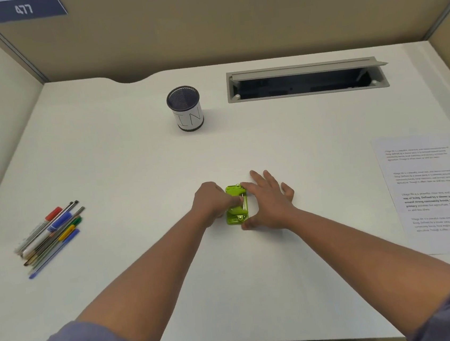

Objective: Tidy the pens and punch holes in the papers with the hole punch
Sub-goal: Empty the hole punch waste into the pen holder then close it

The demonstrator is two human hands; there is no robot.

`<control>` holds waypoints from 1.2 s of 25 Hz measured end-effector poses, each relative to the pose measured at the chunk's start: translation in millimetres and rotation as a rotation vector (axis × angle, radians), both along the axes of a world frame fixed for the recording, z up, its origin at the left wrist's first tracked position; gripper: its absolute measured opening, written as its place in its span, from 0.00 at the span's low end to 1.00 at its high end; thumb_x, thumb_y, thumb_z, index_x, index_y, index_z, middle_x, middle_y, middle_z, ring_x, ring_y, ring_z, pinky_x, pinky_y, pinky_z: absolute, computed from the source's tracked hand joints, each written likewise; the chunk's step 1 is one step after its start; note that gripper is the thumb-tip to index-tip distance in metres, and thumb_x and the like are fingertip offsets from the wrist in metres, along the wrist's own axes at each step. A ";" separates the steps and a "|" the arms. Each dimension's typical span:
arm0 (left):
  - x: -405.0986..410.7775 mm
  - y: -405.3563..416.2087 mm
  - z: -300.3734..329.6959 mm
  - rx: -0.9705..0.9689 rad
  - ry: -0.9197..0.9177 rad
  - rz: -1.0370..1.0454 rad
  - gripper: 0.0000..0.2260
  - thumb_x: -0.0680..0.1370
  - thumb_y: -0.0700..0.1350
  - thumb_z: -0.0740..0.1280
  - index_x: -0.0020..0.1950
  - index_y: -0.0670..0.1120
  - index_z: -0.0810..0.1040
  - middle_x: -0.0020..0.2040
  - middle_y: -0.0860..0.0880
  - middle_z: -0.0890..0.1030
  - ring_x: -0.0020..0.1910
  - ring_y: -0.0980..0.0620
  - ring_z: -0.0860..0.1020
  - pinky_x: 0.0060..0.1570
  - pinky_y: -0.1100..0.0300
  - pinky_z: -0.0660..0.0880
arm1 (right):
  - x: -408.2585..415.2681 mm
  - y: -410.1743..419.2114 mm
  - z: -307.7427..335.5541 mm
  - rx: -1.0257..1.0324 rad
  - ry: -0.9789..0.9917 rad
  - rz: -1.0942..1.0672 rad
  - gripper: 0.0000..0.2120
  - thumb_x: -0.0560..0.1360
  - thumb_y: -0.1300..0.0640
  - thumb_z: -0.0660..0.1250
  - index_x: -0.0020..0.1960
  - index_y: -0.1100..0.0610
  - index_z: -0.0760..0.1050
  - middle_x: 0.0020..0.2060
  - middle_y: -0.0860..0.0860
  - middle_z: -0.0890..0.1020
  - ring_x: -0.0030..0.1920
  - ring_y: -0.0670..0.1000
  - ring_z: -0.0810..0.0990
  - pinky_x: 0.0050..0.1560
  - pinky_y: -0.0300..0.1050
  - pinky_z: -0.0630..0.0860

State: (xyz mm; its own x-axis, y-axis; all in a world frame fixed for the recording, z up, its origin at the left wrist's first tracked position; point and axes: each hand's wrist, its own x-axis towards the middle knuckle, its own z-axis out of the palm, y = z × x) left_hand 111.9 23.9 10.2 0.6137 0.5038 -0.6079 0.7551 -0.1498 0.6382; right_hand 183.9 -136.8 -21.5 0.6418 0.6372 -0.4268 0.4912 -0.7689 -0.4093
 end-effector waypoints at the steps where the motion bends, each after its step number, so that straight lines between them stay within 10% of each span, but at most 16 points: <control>1: -1.1 -4.3 1.2 0.042 -0.016 0.026 0.18 0.63 0.47 0.80 0.42 0.45 0.73 0.40 0.46 0.78 0.36 0.46 0.77 0.38 0.50 0.79 | 0.2 0.1 -0.1 0.003 0.001 -0.001 0.55 0.57 0.33 0.78 0.78 0.38 0.55 0.82 0.42 0.45 0.81 0.48 0.37 0.76 0.63 0.43; 30: -82.0 125.5 15.2 0.268 0.023 0.185 0.12 0.63 0.41 0.77 0.38 0.45 0.74 0.37 0.46 0.77 0.35 0.46 0.74 0.37 0.52 0.77 | -1.6 -12.7 -1.0 0.007 0.050 0.051 0.66 0.52 0.27 0.75 0.78 0.34 0.38 0.80 0.34 0.37 0.77 0.40 0.27 0.76 0.56 0.35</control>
